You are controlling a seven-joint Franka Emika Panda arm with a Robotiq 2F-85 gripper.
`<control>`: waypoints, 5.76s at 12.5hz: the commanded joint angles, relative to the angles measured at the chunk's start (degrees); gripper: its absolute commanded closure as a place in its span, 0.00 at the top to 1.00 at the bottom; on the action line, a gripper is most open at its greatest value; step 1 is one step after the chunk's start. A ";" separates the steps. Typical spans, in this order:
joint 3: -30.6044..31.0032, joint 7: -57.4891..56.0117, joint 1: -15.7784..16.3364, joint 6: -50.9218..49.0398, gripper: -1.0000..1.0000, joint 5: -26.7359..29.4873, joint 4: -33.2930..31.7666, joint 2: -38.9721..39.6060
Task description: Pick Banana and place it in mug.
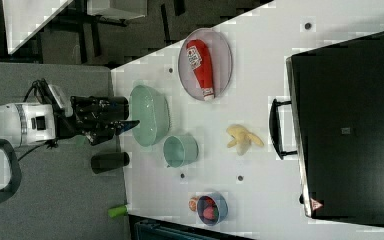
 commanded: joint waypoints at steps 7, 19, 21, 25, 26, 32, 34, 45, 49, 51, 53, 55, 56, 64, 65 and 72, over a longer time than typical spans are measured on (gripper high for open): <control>-3.74 -2.88 0.68 -9.31 1.00 0.59 -19.00 -24.40; -3.89 -37.50 0.65 31.33 1.00 0.59 -36.92 0.15; -3.88 -44.60 0.65 35.47 1.00 0.59 -36.89 6.16; -3.80 -49.07 0.65 43.78 1.00 0.59 -36.80 16.77; -3.82 -49.05 0.65 45.87 1.00 0.59 -36.77 18.69; -3.28 -49.08 0.67 53.05 0.70 0.61 -36.45 22.54; -3.35 -49.07 0.66 52.98 0.43 0.61 -36.54 22.24; -3.68 -48.12 0.81 16.33 0.27 0.60 -28.96 -10.55; 2.19 -38.52 1.77 5.75 0.27 0.62 -25.11 -14.60; 7.88 -32.40 2.82 5.73 0.27 0.77 -25.18 -14.57; 12.94 -24.40 3.54 5.96 0.27 3.78 -25.78 -14.55; 18.01 -13.57 3.79 7.21 0.27 9.46 -27.70 -14.48; 19.84 -10.00 3.81 9.33 0.27 10.22 -28.97 -14.42; 23.95 1.46 3.78 33.77 0.27 10.08 -34.54 0.45; 24.09 1.49 3.81 35.39 0.27 9.77 -34.68 2.27; 22.26 7.82 3.61 39.20 0.74 4.19 -35.13 5.78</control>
